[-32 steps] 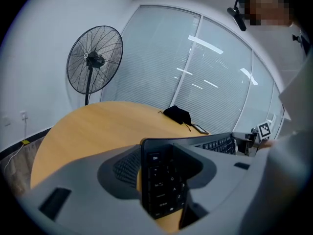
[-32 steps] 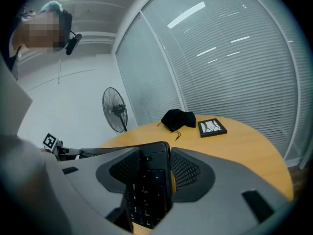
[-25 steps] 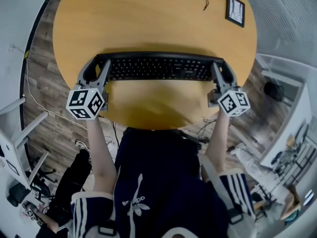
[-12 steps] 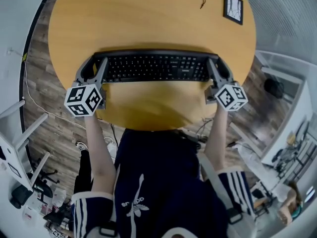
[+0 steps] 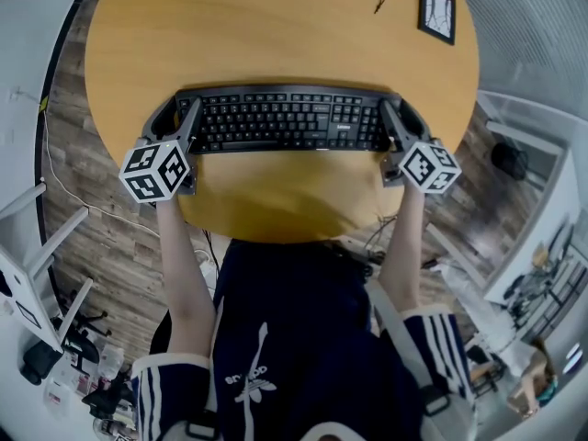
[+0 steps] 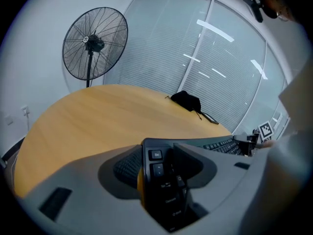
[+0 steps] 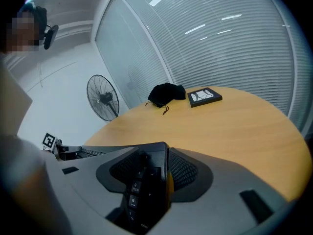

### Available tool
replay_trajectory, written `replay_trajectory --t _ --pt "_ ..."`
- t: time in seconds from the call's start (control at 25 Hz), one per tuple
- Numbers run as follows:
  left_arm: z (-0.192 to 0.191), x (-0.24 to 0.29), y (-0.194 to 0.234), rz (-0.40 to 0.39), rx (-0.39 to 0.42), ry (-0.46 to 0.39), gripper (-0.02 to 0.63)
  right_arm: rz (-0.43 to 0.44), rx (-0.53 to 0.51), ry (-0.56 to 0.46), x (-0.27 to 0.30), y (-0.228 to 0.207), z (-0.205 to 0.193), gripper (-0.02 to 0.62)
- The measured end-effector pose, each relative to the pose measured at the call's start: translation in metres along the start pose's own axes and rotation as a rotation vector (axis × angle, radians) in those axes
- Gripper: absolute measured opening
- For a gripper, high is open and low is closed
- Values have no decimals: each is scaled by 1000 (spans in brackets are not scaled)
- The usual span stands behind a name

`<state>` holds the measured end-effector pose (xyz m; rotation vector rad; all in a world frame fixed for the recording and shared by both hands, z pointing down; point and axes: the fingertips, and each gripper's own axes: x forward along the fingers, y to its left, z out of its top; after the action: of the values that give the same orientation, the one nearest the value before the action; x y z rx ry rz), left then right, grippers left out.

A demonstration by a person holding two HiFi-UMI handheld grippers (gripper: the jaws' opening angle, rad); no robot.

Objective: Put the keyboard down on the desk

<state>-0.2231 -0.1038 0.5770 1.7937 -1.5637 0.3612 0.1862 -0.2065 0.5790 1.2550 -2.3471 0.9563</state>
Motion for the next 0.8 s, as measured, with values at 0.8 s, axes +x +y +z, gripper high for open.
replay_trajectory --t 0.8 --pt "-16 15 13 30 -23 121 202 -64 -28 136 16 -4 -21 184"
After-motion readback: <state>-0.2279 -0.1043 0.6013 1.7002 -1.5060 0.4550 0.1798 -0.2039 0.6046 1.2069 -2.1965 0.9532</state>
